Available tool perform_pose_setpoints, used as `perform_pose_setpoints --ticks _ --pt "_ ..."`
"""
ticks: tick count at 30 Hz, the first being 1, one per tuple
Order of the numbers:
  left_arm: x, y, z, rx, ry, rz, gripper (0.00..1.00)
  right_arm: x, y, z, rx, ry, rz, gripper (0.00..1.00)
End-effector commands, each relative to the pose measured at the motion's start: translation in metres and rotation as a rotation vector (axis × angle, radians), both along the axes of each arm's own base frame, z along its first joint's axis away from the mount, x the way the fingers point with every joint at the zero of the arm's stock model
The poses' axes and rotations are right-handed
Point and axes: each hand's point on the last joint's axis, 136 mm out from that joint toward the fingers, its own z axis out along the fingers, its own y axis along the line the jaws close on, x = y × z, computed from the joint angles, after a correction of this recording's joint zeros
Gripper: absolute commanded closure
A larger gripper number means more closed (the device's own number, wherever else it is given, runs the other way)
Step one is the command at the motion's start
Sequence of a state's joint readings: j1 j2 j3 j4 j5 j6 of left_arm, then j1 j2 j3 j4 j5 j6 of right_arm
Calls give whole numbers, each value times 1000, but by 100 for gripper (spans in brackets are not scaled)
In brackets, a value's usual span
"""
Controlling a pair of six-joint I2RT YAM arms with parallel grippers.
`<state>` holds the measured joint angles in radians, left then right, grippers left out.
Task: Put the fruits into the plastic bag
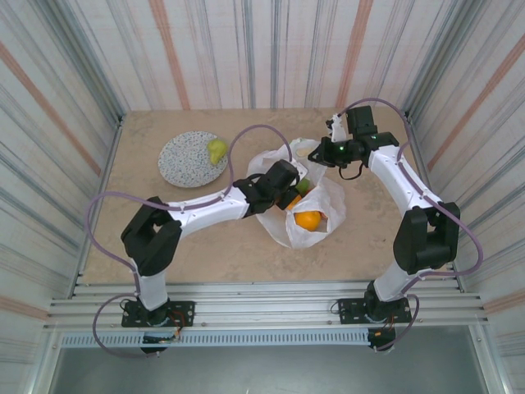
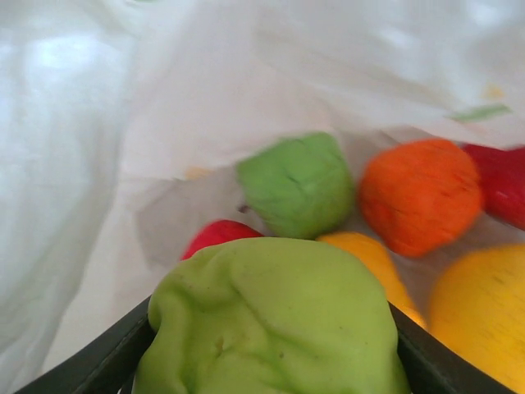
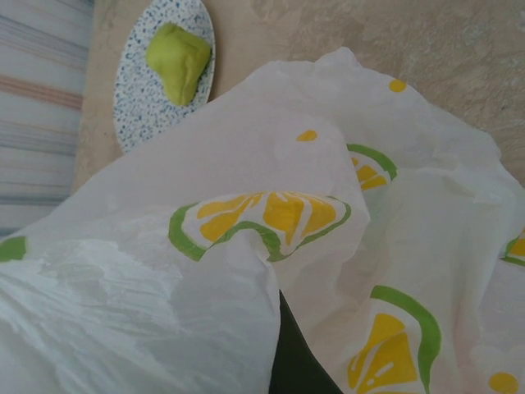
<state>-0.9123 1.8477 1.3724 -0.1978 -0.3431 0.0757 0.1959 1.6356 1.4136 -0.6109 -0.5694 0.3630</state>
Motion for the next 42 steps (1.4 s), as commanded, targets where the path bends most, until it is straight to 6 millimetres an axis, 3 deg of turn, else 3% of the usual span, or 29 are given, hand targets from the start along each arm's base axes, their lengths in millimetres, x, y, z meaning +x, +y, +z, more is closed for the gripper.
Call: perform_pose_setpoints --ticks 1,9,21,32,42 --pt "31 12 9 67 -118 114 39 3 -3 5 1 2 -11 100" --pt "54 8 -5 168 -189 157 34 2 -3 2 0 8 -8 100" --pt "39 9 5 114 -171 128 26 1 -6 -1 1 15 -14 100" --pt "-16 -2 15 -56 -65 -56 25 2 -7 -2 -1 15 -19 100" --pt "-86 -2 38 -298 131 -345 28 2 -7 -2 2 15 -22 100"
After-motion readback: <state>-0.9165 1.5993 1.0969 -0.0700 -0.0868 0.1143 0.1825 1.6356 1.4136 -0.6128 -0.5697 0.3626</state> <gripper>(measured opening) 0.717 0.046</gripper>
